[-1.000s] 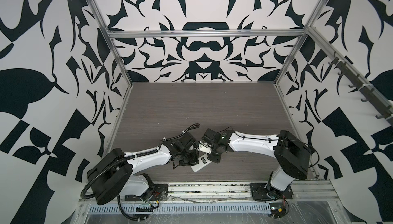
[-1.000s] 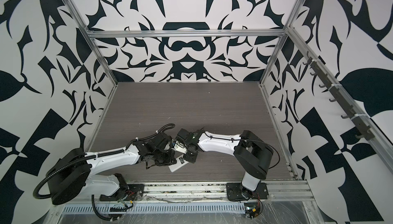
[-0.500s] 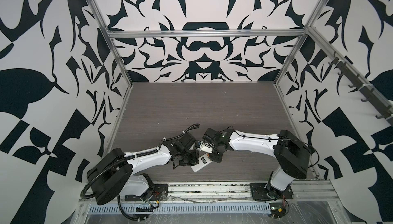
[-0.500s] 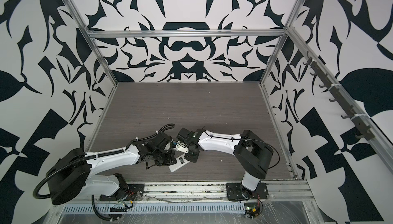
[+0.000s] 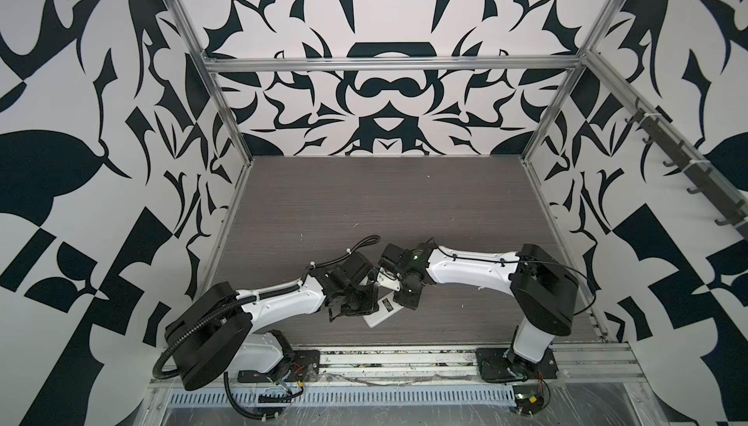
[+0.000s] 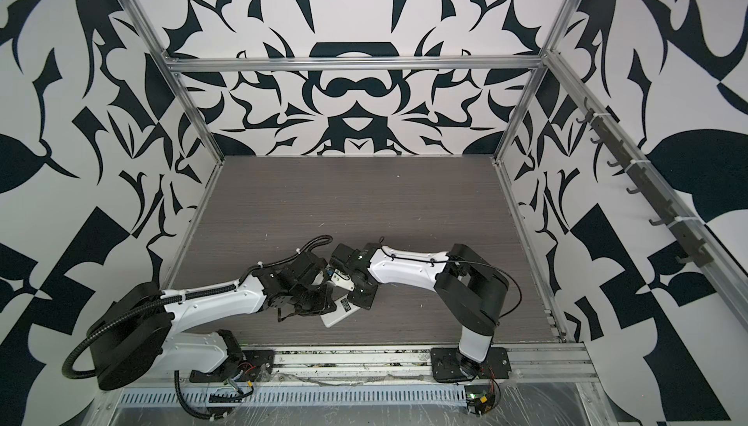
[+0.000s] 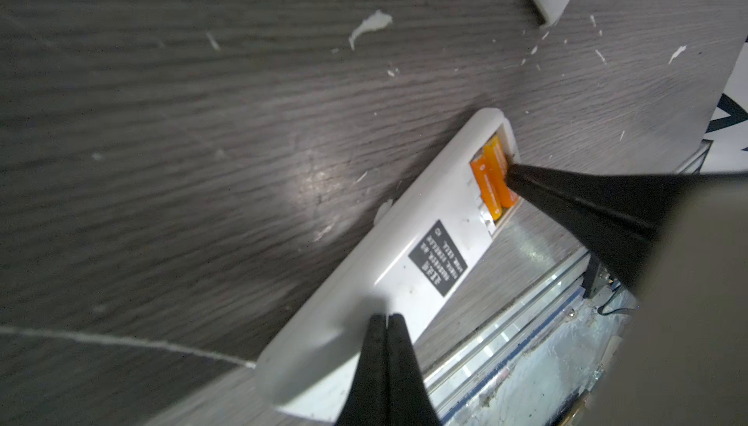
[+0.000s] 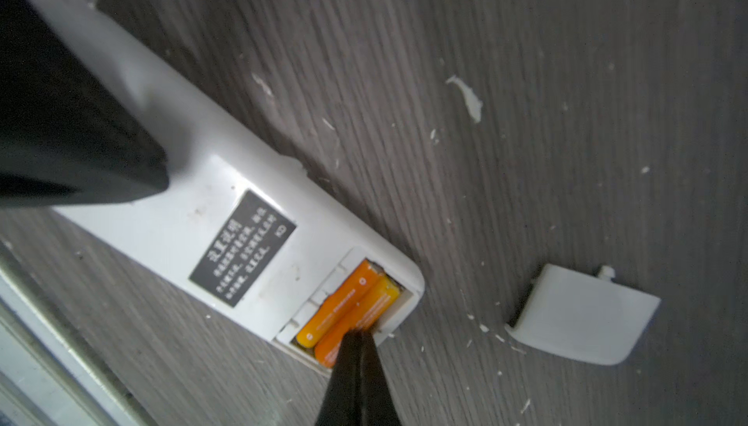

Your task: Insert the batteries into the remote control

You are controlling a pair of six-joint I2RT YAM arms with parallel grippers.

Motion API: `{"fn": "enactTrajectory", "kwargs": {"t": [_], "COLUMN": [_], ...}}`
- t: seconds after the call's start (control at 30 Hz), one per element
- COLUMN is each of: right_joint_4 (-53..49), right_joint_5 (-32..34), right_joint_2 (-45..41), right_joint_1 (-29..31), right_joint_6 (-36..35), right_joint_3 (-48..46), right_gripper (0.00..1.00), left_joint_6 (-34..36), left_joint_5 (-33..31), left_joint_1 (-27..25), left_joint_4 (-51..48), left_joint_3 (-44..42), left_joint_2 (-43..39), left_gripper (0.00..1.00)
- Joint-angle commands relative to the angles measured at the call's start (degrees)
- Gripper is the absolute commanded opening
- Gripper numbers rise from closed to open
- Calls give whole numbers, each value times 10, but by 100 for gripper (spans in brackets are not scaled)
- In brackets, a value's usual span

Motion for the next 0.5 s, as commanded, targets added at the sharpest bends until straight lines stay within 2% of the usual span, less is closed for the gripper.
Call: {"fn": "enactTrajectory", "kwargs": {"t": [0.0, 0.17, 0.33, 0.47], "right_joint_4": [0, -13, -7, 14], "right_joint_5": [32, 64, 70, 46], "right_joint_2": [50, 46, -13, -37], "right_joint_1": [26, 32, 32, 27], "right_joint_6": [49, 79, 82, 77], "right_joint_3": [2, 16, 19, 22], "right_gripper": [0, 0, 0, 0], "left_joint_6": [5, 5, 5, 5], "left_joint_5": [-60, -62, -62, -60], "left_joint_1": [3, 4, 5, 5], "left_joint_4": [-79, -83, -78, -75], "left_joint_3": [-41, -45, -49, -50], "left_joint_2": [18, 7, 6, 9], "left_gripper": [0, 0, 0, 0]}}
